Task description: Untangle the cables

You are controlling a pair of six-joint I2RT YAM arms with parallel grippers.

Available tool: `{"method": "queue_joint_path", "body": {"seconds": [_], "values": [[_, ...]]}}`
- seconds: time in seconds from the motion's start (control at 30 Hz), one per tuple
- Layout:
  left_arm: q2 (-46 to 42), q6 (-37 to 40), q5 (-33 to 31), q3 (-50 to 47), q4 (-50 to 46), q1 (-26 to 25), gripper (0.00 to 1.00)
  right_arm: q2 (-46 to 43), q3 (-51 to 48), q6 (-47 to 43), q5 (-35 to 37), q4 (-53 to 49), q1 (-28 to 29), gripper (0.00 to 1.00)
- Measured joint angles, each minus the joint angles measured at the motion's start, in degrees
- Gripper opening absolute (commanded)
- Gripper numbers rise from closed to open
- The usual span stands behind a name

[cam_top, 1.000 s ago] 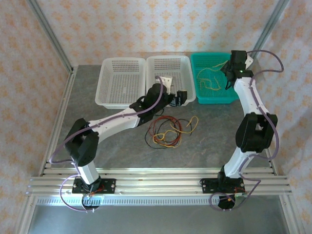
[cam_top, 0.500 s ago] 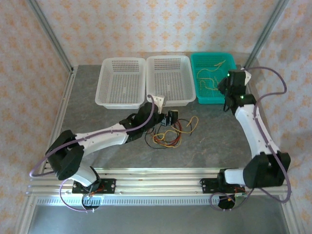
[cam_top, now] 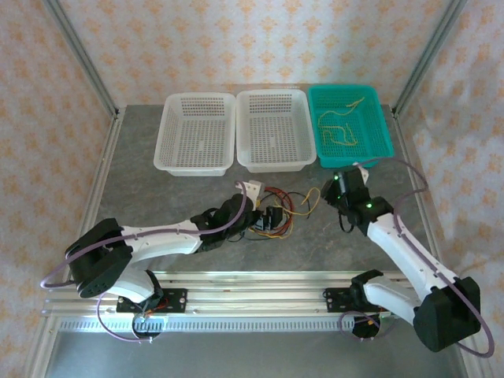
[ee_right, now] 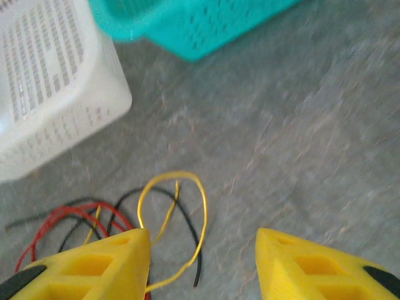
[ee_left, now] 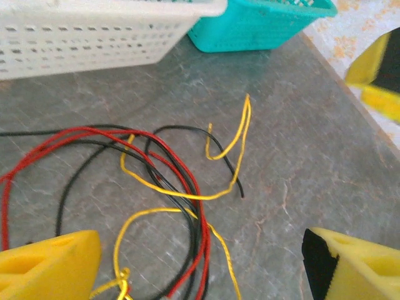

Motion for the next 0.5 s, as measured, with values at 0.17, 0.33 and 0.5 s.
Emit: {"method": "queue_joint_path", "body": {"seconds": [0.17,0.33,0.5], "values": [[1.0,-2.1,0.4,-1.1,3.3,-3.0,0.85,1.9,-2.5,6.2,-0.6,4.7,4.5,0.5],[2.6,-3.8,0.4,-1.8,5.8,-4.0,0.85,7.9,-2.5,9.1,-0.6,9.8,6.5,0.49],[3.1,-4.5,0.3,-2.0,6.3,-4.0,0.85,12.9,-2.4,10.2,-0.3,12.7,6.6,0.48]]}}
